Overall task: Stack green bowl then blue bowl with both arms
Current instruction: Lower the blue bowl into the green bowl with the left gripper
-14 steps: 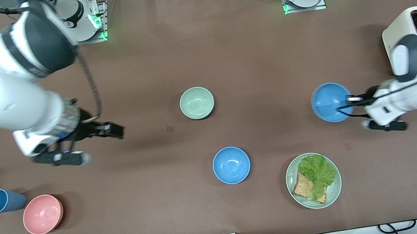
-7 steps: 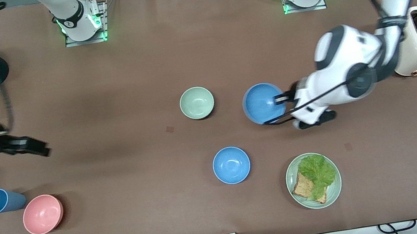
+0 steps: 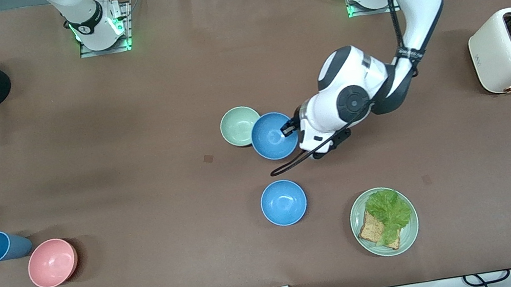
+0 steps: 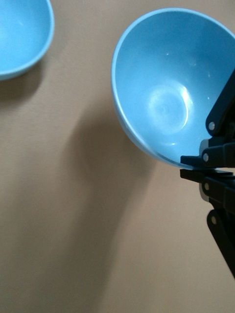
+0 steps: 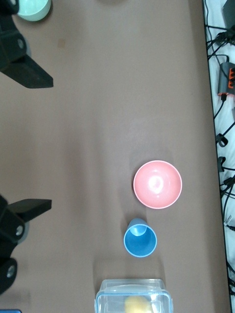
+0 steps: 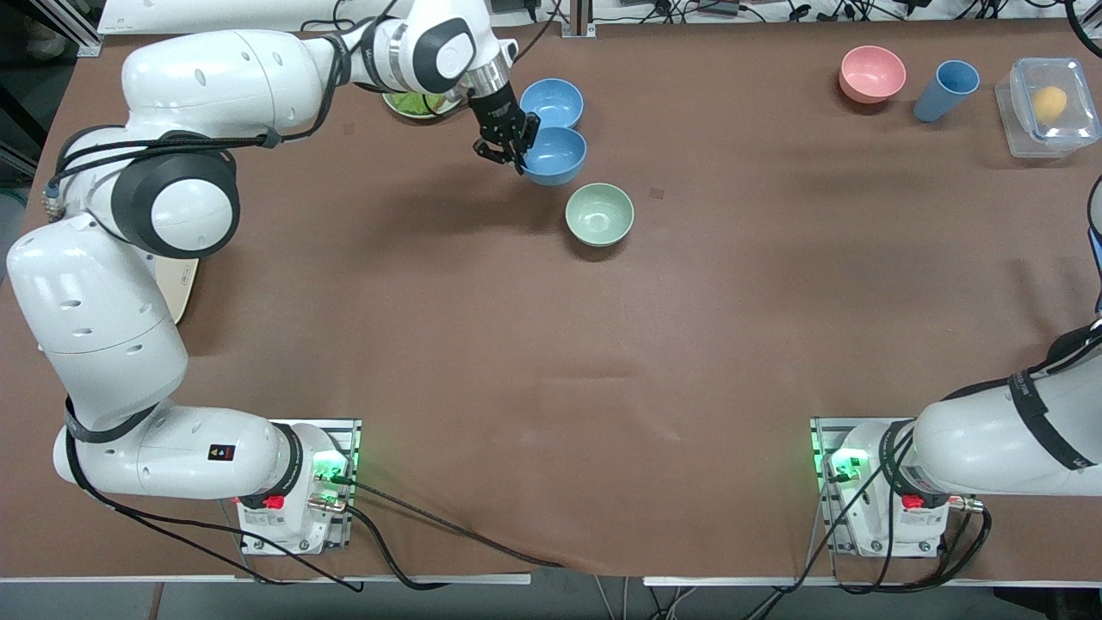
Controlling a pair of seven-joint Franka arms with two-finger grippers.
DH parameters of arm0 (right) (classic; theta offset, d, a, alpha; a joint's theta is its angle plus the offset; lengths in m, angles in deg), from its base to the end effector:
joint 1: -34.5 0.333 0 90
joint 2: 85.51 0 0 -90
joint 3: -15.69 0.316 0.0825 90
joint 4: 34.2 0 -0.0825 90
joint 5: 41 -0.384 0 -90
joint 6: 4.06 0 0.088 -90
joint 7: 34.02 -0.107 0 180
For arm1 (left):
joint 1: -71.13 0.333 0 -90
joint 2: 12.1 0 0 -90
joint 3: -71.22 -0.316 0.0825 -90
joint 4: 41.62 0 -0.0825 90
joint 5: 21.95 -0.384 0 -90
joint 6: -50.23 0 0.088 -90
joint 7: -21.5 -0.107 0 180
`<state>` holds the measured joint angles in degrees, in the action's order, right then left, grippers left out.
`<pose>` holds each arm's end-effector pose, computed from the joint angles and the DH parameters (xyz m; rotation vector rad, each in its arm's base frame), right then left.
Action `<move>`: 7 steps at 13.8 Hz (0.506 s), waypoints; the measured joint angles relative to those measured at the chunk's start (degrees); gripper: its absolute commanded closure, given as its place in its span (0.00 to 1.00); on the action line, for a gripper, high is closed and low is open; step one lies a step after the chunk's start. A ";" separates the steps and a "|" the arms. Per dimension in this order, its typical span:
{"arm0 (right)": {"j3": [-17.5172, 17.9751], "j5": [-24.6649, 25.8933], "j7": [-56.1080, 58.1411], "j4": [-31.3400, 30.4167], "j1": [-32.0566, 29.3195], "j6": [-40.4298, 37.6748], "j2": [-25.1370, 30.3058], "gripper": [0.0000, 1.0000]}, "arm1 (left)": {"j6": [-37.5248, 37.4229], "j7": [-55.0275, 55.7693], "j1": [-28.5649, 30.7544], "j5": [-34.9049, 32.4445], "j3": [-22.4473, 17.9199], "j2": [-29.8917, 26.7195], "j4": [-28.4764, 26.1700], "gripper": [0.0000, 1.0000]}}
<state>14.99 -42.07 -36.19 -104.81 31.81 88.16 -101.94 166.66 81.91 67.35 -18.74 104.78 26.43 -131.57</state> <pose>0.6441 -0.0349 0.6164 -3.1205 0.1503 -0.1416 0.5753 -0.3691 0.2942 2.8073 0.7404 -0.5531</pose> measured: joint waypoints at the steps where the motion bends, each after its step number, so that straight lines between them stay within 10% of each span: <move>1: -0.41 0.00 0.47 -0.17 0.00 -0.18 -0.01 0.00 | 0.00 0.69 -0.45 0.00 0.10 0.13 0.00 0.99; 7: -0.68 0.52 0.97 -4.47 0.00 -1.22 3.15 0.00 | 2.51 6.84 -5.16 0.00 1.58 0.11 -0.35 1.00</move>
<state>14.31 -41.55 -35.23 -109.28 31.81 86.94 -98.79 169.17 88.76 62.19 -18.74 106.36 26.54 -131.91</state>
